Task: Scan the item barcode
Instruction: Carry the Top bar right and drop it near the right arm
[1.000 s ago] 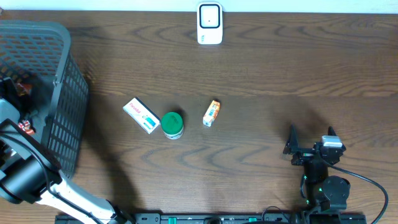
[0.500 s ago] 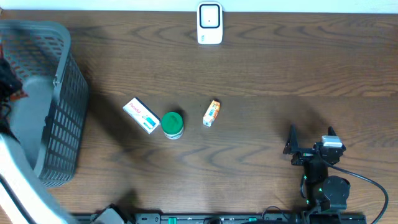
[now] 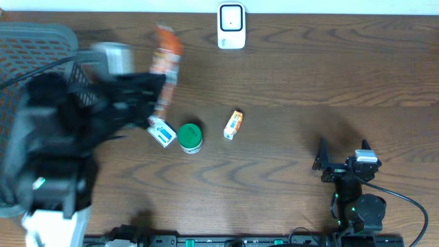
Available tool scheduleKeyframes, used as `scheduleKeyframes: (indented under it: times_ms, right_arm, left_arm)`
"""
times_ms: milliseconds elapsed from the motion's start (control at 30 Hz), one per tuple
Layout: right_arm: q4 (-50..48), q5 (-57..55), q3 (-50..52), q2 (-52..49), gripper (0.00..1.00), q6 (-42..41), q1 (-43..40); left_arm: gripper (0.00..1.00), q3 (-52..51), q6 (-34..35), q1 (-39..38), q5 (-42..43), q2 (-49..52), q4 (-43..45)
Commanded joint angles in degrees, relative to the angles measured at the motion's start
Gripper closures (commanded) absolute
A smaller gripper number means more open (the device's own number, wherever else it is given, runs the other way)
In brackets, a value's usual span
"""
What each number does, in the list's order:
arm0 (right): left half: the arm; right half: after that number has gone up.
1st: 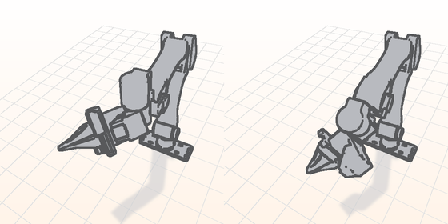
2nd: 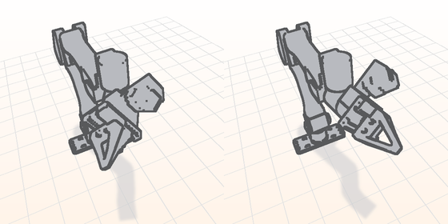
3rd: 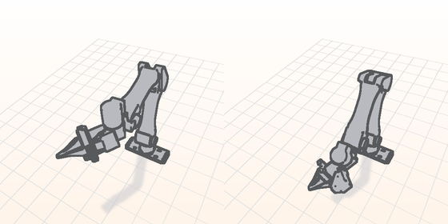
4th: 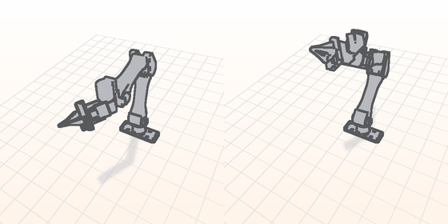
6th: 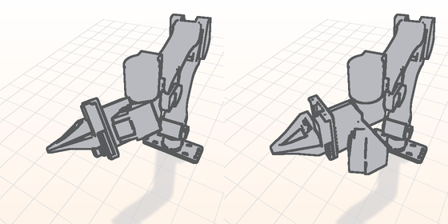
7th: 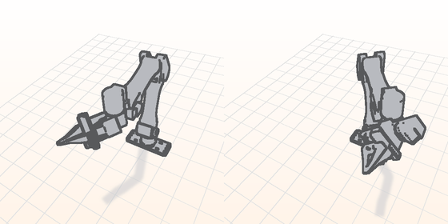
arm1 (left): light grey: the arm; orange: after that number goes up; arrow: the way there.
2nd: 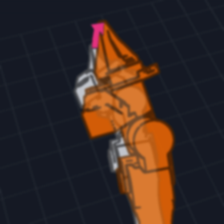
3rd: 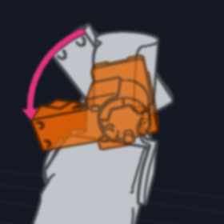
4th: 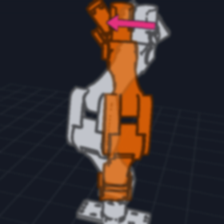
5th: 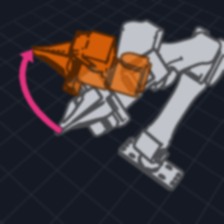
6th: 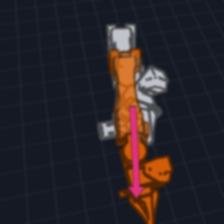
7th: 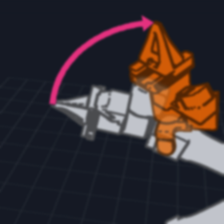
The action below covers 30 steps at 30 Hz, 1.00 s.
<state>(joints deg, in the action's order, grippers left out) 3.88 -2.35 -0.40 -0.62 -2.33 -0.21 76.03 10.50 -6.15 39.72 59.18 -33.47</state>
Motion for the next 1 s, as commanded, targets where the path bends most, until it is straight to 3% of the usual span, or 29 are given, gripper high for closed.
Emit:
scheduleKeyframes:
  times_ms: [0, 100, 300, 467, 667, 767, 967]
  right_arm:
    - [0.2, -0.3, 0.1, 0.2, 0.01, 0.2, -0.1]
    - [0.2, -0.3, 0.1, 0.2, 0.01, 0.2, -0.1]
    - [0.2, -0.3, 0.1, 0.2, 0.01, 0.2, -0.1]
    - [0.2, -0.3, 0.1, 0.2, 0.01, 0.2, -0.1]
    - [0.2, -0.3, 0.1, 0.2, 0.01, 0.2, -0.1]
    - [0.2, -0.3, 0.1, 0.2, 0.01, 0.2, -0.1]
    - [0.2, -0.3, 0.1, 0.2, 0.01, 0.2, -0.1]
  left_arm:
    - [0.91, -2.6, -6.2, -11.8, -5.0, 6.3, -0.3]
    - [0.91, -3.2, -10.2, -22.6, -10.1, 16.4, -0.2]
    - [0.91, -3.2, -10.4, -32.3, -20.1, 33.3, 1.7]
    - [0.91, -3.2, -10.9, -36.4, -20.1, 43.2, 5.7]
    - [0.91, -3.2, -10.7, -38.7, -19.3, 47.5, 11.0]
    - [0.91, -3.2, -13.6, -39.6, -16.4, 47.6, 11.1]
    - [0.91, -3.2, -14.7, -38.7, -0.3, 47.7, 10.9]
